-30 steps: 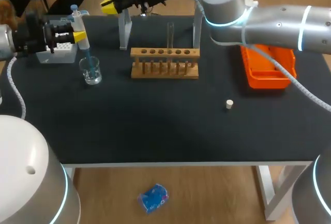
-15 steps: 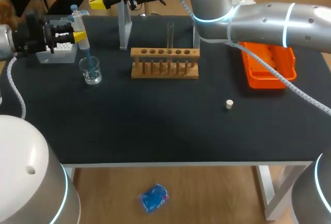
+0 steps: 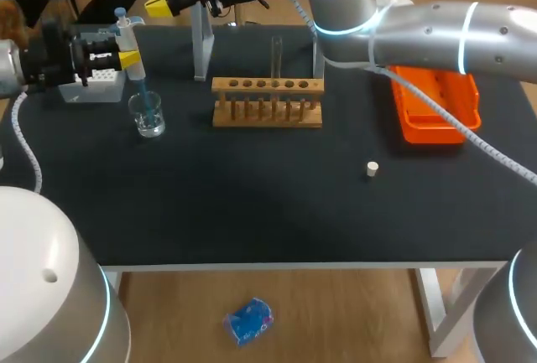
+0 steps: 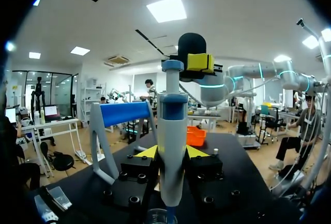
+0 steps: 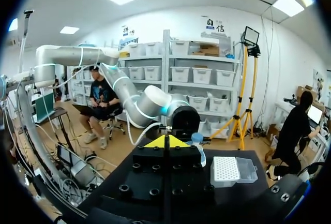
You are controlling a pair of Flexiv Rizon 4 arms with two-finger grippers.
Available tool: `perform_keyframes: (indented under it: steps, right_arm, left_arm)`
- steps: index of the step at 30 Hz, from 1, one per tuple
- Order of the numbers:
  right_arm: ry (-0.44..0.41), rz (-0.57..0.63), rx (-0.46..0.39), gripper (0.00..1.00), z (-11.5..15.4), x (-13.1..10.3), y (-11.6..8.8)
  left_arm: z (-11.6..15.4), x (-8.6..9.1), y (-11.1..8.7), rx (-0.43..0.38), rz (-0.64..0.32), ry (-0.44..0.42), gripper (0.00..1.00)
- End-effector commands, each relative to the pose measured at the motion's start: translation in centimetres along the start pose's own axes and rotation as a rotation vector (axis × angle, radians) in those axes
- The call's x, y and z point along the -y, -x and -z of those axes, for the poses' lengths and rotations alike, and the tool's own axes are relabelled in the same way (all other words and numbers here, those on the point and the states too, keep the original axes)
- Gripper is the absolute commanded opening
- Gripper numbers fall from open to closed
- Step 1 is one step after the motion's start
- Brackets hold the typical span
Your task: Invert the test tube, pick up the pipette, mount the tip to pipette, aspirate from beaker and dispense into the tube, eject the tip, return the pipette, and cap with the stopper.
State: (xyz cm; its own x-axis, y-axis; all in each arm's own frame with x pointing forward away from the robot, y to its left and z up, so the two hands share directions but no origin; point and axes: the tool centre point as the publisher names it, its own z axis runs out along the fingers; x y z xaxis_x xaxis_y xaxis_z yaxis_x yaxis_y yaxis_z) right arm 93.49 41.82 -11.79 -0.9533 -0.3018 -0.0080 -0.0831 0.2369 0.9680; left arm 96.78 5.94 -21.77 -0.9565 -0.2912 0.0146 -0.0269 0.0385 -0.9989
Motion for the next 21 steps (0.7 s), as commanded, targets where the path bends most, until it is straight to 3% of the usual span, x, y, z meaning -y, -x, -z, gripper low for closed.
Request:
perform_keyframes:
  steps: [1, 11, 21]
  right_arm:
    - [-0.052, -0.026, -0.028, 0.0, -0.1, -0.2, 1.0]
    - [-0.054, -0.024, -0.032, 0.0, -0.8, -0.7, 1.7]
    - [0.026, 0.016, -0.054, 0.0, -3.0, -1.0, 3.0]
  left_arm:
    - [0.0, 0.0, 0.0, 0.002, -0.002, 0.0, 0.0]
    - [0.0, 0.0, 0.0, 0.002, -0.002, 0.0, 0.0]
    - [0.0, 0.0, 0.0, 0.002, -0.002, 0.0, 0.0]
